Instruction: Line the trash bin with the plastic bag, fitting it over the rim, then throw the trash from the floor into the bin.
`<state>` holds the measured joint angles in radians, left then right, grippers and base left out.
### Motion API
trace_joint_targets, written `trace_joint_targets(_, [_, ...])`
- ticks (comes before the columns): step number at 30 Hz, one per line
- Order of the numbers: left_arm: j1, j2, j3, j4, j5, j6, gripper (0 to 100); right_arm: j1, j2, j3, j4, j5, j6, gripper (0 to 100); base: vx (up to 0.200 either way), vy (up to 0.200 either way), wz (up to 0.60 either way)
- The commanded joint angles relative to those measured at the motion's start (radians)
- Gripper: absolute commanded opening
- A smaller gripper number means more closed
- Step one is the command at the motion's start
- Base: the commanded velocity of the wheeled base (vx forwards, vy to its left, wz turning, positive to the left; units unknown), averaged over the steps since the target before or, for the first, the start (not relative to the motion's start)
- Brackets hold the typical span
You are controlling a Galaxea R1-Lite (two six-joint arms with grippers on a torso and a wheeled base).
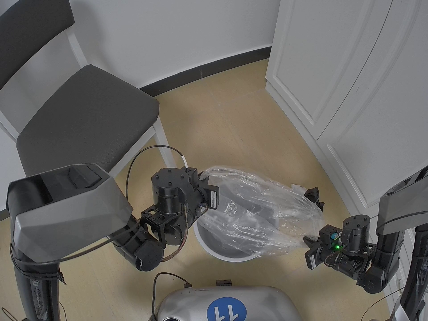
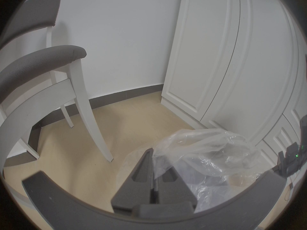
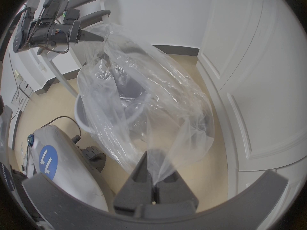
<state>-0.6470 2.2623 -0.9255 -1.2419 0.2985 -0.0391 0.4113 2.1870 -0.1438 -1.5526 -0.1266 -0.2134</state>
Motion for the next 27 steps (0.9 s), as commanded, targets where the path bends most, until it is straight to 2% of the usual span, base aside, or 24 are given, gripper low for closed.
trace_joint_targets(1, [-0.003,0.056,-0.03,-0.033,0.008,-0.007,0,-0.016,0.0,-0.022,-0.018,-0.001,0.002,0,0.0,0.0,0.0])
trace_joint_targets(9, [-0.005,0.068,0.02,-0.033,0.002,0.008,0,0.006,0.063,-0.023,-0.018,0.001,0.006,0,0.0,0.0,0.0])
trace_joint_targets(19, [0.007,0.017,0.142,-0.007,-0.012,0.096,0,0.089,0.065,0.02,-0.018,0.001,0.048,0,0.0,0.0,0.0])
trace_joint_targets(27, [0.013,-0.145,0.267,0.16,-0.119,0.119,0,0.138,0.02,0.11,-0.018,0.01,0.037,0,0.0,0.0,0.0])
